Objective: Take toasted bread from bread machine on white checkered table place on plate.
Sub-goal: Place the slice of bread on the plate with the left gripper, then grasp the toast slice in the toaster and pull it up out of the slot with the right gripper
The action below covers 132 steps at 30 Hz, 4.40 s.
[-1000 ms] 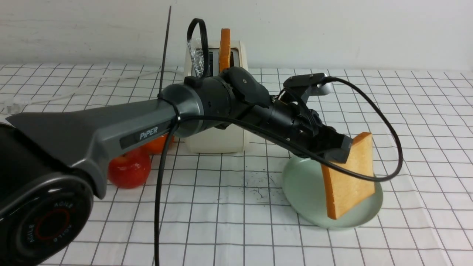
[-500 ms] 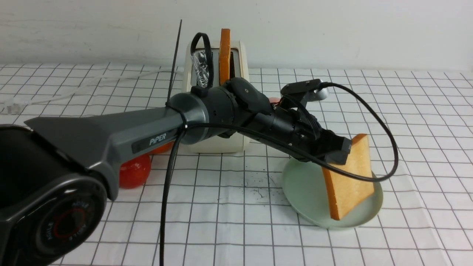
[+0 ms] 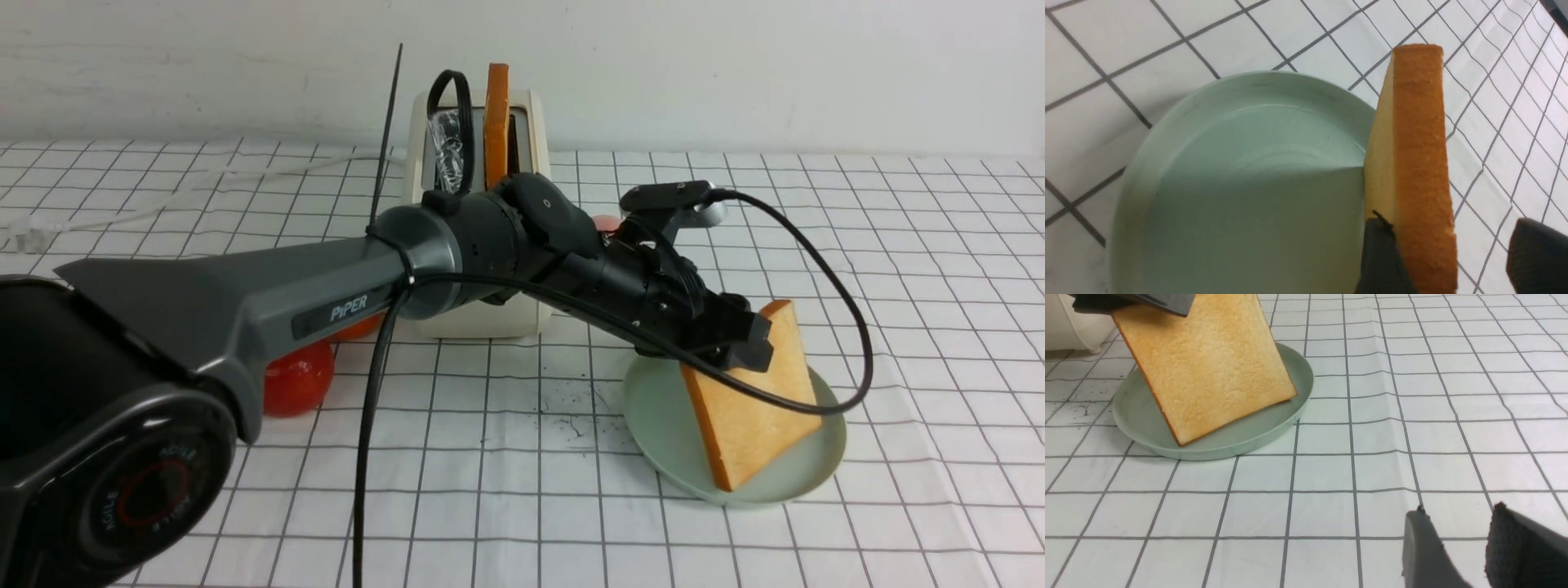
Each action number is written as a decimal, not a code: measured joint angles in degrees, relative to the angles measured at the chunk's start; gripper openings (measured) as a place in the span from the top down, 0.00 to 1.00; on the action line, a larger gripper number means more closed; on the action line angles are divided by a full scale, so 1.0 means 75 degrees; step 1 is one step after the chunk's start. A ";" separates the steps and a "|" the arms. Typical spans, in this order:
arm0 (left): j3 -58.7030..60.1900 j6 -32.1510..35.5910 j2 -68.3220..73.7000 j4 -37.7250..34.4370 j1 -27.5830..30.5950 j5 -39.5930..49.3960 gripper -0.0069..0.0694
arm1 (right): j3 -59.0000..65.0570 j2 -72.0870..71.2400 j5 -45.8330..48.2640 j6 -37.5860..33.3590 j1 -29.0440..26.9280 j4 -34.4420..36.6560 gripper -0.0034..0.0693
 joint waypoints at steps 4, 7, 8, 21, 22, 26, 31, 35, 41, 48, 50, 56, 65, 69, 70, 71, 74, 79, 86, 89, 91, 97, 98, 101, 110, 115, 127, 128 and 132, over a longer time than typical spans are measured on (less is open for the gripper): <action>0.0000 0.0000 -0.0033 0.0307 0.0000 -0.0003 0.30 | 0.0000 0.0000 0.0000 0.0000 0.0000 0.0000 0.62; 0.0000 0.0000 -0.0121 0.0481 0.0000 -0.0044 0.29 | 0.0000 0.0000 0.0000 0.0000 0.0000 0.0000 0.62; 0.0000 0.0000 -0.0133 0.0502 0.0000 -0.0056 0.29 | 0.0000 0.0000 0.0000 0.0000 0.0000 0.0000 0.62; -0.0007 0.0006 -0.0806 0.0949 -0.0008 -0.0087 0.49 | 0.0000 0.0000 0.0000 0.0000 0.0000 0.0000 0.62; -0.0007 0.0006 -0.0894 0.1092 -0.0024 -0.0087 0.53 | 0.0000 0.0000 0.0000 0.0000 0.0000 0.0000 0.62; -0.0007 0.0006 -0.1322 0.1705 -0.0154 0.0075 0.67 | 0.0000 0.0000 0.0000 0.0000 0.0000 0.0000 0.62; -0.0007 -0.0452 -0.2443 0.2746 -0.0562 0.0473 0.93 | 0.0000 0.0000 0.0000 0.0000 0.0000 0.0000 0.62; -0.0007 -0.1594 -0.3368 0.3716 -0.0805 0.0839 0.93 | 0.0000 0.0000 0.0001 0.0000 0.0000 0.0000 0.62; 0.0473 -0.3883 -0.5147 0.5668 -0.0833 0.1736 0.93 | 0.0000 0.0000 0.0001 0.0000 0.0000 0.0000 0.62; 0.3348 -0.5889 -0.7904 0.7878 -0.0833 0.0711 0.93 | 0.0000 0.0000 0.0001 0.0000 0.0000 0.0000 0.62; 0.4400 -0.6574 -0.8699 0.8456 -0.0833 0.0063 0.93 | 0.0000 0.0000 0.0001 0.0000 0.0000 0.0000 0.62; 0.7212 -0.8195 -1.0637 0.9909 -0.0833 -0.1571 0.93 | 0.0000 0.0000 0.0001 0.0000 0.0000 0.0000 0.62; 1.0390 -0.9945 -1.3269 1.0915 -0.0833 -0.2475 0.93 | 0.0033 0.0000 -0.0262 0.0561 0.0000 0.0881 0.62; 1.0905 -1.0126 -1.3983 1.0986 -0.0833 -0.2511 0.93 | 0.0071 0.0000 -0.0845 0.1470 0.0000 0.2396 0.62; 1.1057 -1.0147 -1.4250 1.1029 -0.0833 -0.2511 0.93 | 0.0071 0.0000 -0.1196 0.1757 0.0000 0.3016 0.62; 1.1118 -1.0155 -1.4363 1.1063 -0.0833 -0.2529 0.93 | 0.0071 0.0000 -0.1509 0.1889 0.0000 0.3441 0.62; 1.1171 -1.0161 -1.4490 1.1176 -0.0833 -0.2535 0.93 | -0.0049 0.0000 -0.1807 0.1981 0.0000 0.4127 0.64; 1.1171 -1.0176 -1.4490 1.1229 -0.0833 -0.2550 0.93 | -0.1563 0.0968 -0.0088 0.1233 0.0023 0.4276 0.77; 1.1171 -1.0176 -1.4490 1.1229 -0.0833 -0.2550 0.93 | -0.5028 0.4668 0.3247 -0.1054 0.0022 0.4113 0.94; 1.1171 -1.0176 -1.4490 1.1229 -0.0833 -0.2550 0.93 | -0.6716 0.6759 0.4556 -0.1563 0.0022 0.4021 0.95; 1.1171 -1.0176 -1.4490 1.1229 -0.0833 -0.2550 0.93 | -0.7279 0.7436 0.4858 -0.1656 0.0068 0.3993 0.95; 1.1171 -1.0176 -1.4490 1.1229 -0.0833 -0.2764 0.93 | -1.0345 1.0350 0.5251 -0.1069 0.1897 0.2855 0.95; 1.1171 -1.0176 -1.4490 1.1235 -0.0833 -0.2811 0.93 | -1.0769 1.0671 0.5260 -0.0807 0.2258 0.2493 0.95; 1.1171 -1.0178 -1.4490 1.1235 -0.0833 -0.2981 0.93 | -1.2360 1.1903 0.5322 -0.0029 0.3495 0.1341 0.95; 1.1171 -1.0185 -1.4490 1.1253 -0.0833 -0.3033 0.93 | -1.6643 1.4919 0.5664 0.1319 0.5060 -0.0964 0.83; 1.1171 -1.0185 -1.4490 1.1253 -0.0833 -0.3033 0.93 | -1.8017 1.6194 0.5006 0.1948 0.5125 -0.1269 0.59; 1.1171 -1.0201 -1.4490 1.1253 -0.0833 -0.3033 0.92 | -1.8550 1.7441 0.2803 0.3161 0.4409 -0.2034 0.32; 1.1171 -1.0201 -1.4490 1.1253 -0.0833 -0.3033 0.92 | -1.8556 1.7480 0.2712 0.3225 0.4343 -0.2034 0.33; 1.1171 -1.0201 -1.4490 1.1253 -0.0833 -0.3038 0.92 | -1.8564 1.7636 0.2482 0.3326 0.4240 -0.2034 0.40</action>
